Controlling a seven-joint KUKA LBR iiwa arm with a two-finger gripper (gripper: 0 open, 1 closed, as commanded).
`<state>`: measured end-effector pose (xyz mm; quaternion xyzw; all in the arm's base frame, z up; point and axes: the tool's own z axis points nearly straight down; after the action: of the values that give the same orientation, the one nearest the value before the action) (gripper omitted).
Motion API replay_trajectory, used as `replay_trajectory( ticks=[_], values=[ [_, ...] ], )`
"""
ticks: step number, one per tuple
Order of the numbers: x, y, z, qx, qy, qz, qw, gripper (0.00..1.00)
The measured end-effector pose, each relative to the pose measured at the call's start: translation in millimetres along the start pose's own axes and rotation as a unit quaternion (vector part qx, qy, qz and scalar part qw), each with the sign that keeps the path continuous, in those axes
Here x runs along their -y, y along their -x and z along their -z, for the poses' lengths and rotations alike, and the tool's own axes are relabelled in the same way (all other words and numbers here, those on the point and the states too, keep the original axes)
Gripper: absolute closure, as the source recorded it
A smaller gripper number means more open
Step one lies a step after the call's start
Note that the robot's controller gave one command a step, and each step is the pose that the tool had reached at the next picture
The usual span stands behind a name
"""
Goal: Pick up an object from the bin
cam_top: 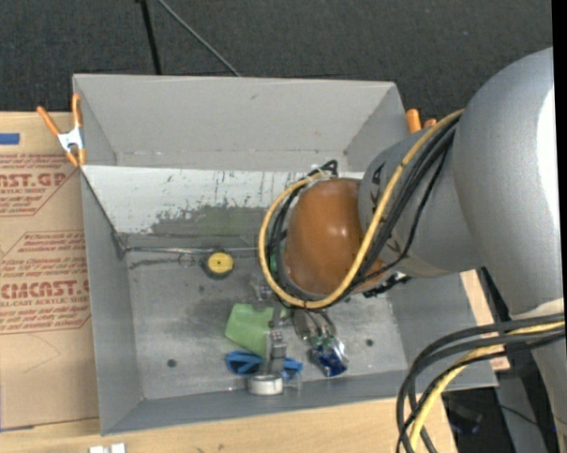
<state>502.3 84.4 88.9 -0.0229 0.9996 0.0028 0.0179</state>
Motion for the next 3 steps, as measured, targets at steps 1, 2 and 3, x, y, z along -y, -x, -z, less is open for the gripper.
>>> replay_trajectory(
  ticks=[1, 2, 3],
  values=[
    [-1.5, -2.8, -2.7, -0.0050, 0.001, 0.001, 1.0000, 1.00],
    [7.4, 6.2, 122.3, -0.0131, -0.002, 0.010, 0.9999, 1.00],
    [17.3, 15.4, 106.0, -0.0171, 0.002, 0.229, 0.9732, 1.00]
  ],
)
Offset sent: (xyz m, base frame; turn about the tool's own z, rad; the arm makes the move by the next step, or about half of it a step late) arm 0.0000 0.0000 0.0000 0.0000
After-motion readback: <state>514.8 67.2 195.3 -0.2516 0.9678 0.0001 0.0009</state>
